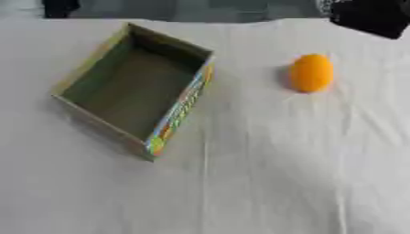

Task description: Pick up objects on the table and place them in the box.

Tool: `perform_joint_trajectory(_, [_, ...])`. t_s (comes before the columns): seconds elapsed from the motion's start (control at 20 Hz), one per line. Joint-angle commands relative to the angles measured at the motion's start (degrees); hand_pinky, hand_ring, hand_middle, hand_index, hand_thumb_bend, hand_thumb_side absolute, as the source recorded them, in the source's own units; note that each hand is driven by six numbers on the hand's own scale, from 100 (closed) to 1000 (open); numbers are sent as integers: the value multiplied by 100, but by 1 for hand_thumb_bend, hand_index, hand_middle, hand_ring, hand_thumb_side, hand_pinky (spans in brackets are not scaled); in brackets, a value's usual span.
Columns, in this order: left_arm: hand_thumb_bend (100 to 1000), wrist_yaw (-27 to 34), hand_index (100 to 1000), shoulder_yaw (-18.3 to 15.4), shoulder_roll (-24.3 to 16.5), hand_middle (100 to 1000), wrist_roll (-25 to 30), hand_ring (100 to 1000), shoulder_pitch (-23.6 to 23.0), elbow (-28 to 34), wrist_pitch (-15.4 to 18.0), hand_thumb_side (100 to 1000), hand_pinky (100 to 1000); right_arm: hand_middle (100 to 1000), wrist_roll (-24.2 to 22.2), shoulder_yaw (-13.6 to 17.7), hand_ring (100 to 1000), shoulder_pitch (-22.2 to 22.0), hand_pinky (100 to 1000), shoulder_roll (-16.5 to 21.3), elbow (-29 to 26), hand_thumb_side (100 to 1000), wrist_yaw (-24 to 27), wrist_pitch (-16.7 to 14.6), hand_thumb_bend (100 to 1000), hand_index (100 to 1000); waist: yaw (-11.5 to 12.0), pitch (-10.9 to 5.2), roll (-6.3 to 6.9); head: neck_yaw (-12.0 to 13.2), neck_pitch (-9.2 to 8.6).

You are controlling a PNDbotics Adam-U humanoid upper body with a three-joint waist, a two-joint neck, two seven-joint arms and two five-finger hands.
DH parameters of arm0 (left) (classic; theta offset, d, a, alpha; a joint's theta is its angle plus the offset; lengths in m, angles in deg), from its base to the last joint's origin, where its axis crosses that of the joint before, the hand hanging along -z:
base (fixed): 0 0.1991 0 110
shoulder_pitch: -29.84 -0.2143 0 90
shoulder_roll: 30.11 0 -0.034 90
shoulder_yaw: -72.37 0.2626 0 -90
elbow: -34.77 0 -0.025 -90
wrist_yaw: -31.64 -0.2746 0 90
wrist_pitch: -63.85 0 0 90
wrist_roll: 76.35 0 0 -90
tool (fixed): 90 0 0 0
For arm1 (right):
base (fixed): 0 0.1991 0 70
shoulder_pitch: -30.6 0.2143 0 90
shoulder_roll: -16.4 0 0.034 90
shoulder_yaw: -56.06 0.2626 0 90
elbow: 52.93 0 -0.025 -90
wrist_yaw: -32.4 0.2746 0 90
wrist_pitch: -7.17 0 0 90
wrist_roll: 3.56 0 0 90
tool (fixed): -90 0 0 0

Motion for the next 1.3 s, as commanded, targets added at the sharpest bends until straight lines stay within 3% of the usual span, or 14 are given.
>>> perform_joint_trajectory(0.05, [100, -2, 880, 2, -87, 685, 22, 632, 54, 93, 8, 982, 783, 862, -196, -49, 894, 168, 809, 122, 179, 1000, -125, -120, 100, 901, 16, -128, -10, -18, -50])
perform_joint_trajectory(0.45, [100, -3, 880, 18, -92, 686, 46, 632, 69, 93, 9, 982, 783, 865, -467, -312, 900, 472, 810, -3, 783, 992, -194, -333, 100, 909, 47, -136, -26, -80, -53])
perform_joint_trajectory(0.75, [100, -4, 880, 21, -97, 686, 61, 633, 72, 93, 8, 982, 784, 852, -782, -349, 914, 547, 824, -64, 1121, 939, -44, -673, 108, 931, 54, -141, -23, -91, -90])
perform_joint_trajectory(1.0, [100, -5, 880, 25, -97, 686, 77, 633, 78, 93, 6, 982, 784, 855, -1108, -292, 934, 567, 847, -61, 1236, 840, 219, -843, 426, 938, 42, -141, -20, -89, -128])
perform_joint_trajectory(1.3, [100, -9, 879, 24, -98, 687, 84, 633, 70, 93, 4, 982, 784, 878, -1420, -287, 969, 597, 874, -39, 1350, 703, 309, -857, 561, 968, 43, -148, -18, -93, -143])
